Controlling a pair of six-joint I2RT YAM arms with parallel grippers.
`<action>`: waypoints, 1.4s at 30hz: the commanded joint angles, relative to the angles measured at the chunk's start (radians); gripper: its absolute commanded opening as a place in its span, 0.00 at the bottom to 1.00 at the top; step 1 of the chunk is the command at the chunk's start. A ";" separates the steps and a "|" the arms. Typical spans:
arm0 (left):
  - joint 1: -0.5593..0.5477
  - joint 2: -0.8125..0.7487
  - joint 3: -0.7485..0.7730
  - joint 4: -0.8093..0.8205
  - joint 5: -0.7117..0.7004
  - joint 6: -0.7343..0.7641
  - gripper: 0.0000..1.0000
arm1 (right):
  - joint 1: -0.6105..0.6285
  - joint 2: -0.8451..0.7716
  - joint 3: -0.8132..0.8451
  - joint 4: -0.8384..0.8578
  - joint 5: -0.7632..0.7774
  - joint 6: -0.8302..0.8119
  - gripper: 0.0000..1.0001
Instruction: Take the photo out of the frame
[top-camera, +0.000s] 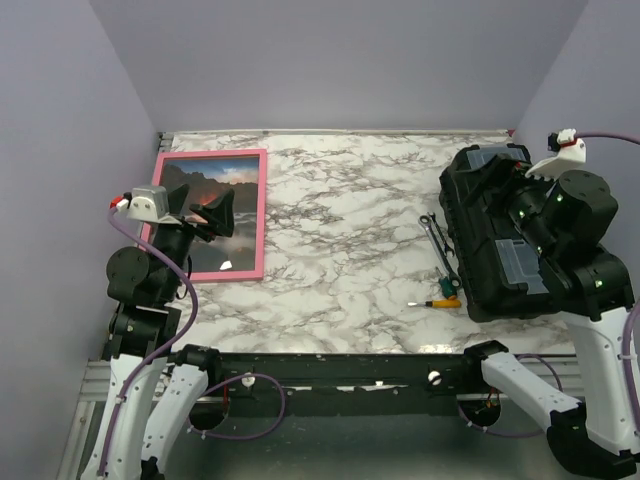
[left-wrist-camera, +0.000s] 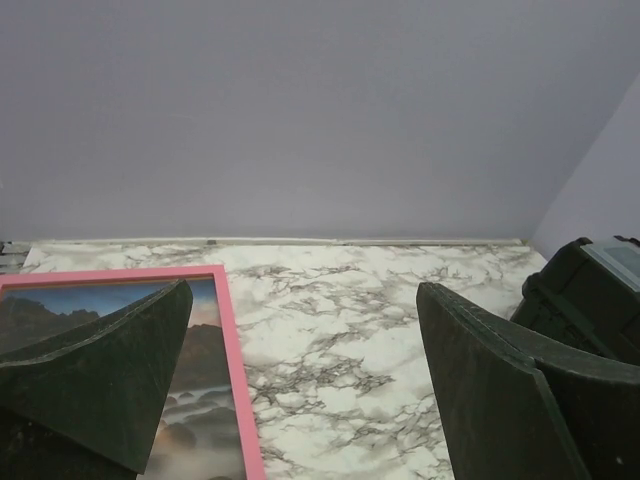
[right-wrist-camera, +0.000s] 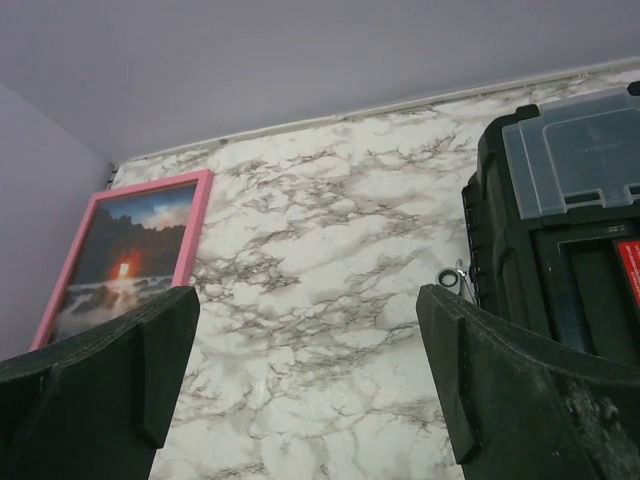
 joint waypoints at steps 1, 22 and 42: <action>-0.008 -0.001 0.018 0.021 0.004 0.016 0.99 | 0.004 0.022 -0.010 -0.036 0.046 -0.009 1.00; -0.018 0.013 0.012 0.021 -0.011 0.012 0.99 | 0.242 0.178 -0.286 0.357 -0.181 0.401 1.00; -0.022 0.052 0.015 0.007 -0.033 0.013 0.99 | 0.849 1.018 0.066 0.447 0.319 0.619 0.92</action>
